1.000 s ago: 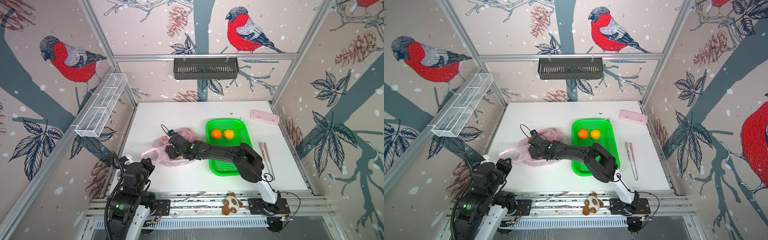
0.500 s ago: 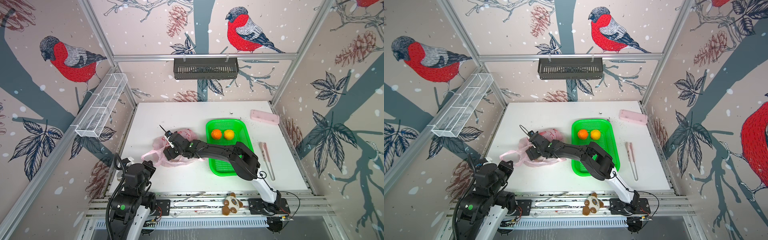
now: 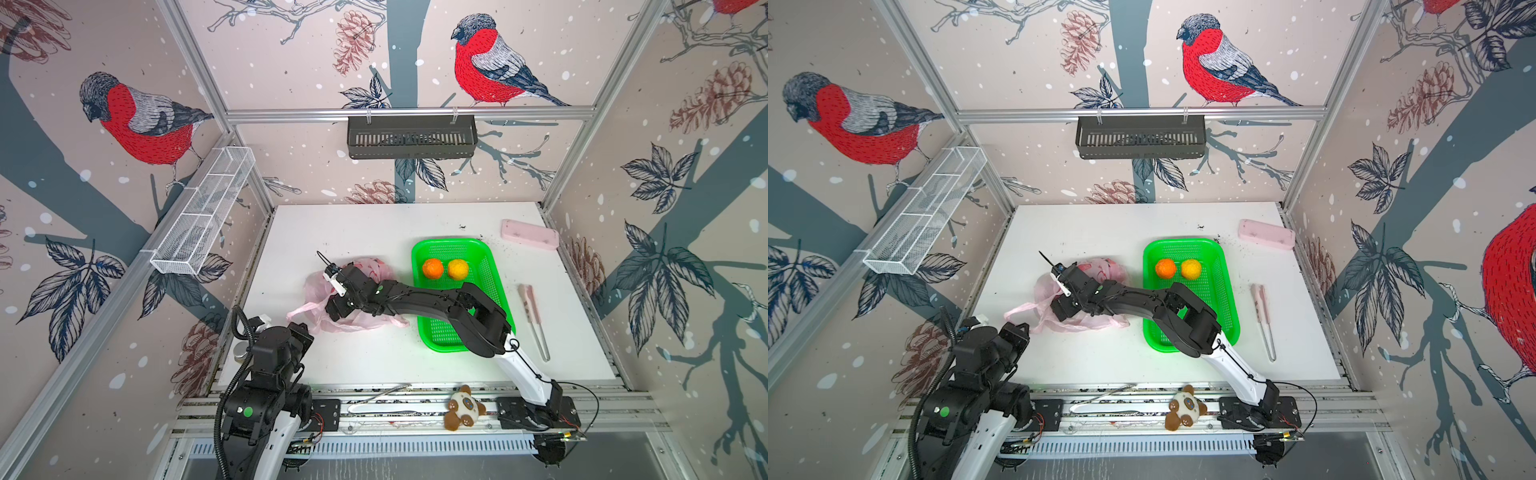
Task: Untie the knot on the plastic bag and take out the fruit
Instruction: 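Push the right gripper down into the bag toward the pink dragon fruit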
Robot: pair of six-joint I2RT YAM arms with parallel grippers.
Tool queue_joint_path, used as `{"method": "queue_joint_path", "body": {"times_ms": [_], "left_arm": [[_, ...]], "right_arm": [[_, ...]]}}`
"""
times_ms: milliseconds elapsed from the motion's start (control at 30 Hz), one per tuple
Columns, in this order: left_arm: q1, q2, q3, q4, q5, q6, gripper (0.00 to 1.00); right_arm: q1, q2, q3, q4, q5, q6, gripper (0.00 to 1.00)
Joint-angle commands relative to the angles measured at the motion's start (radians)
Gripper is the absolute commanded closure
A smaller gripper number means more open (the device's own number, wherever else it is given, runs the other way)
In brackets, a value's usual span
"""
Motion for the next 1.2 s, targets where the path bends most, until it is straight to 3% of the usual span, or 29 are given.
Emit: {"method": "queue_joint_path", "body": {"times_ms": [0, 500, 1167], "left_arm": [[0.001, -0.005, -0.003, 0.005, -0.012, 0.001, 1.00], [0.001, 0.034, -0.002, 0.107, -0.073, 0.010, 1.00], [0.001, 0.037, -0.047, 0.160, -0.112, 0.007, 1.00]], "right_arm": [[0.001, 0.013, -0.003, -0.013, 0.005, -0.010, 0.15], [0.008, -0.088, -0.108, 0.015, 0.069, 0.022, 0.52], [0.034, -0.249, -0.268, 0.011, 0.133, 0.045, 0.69]]}}
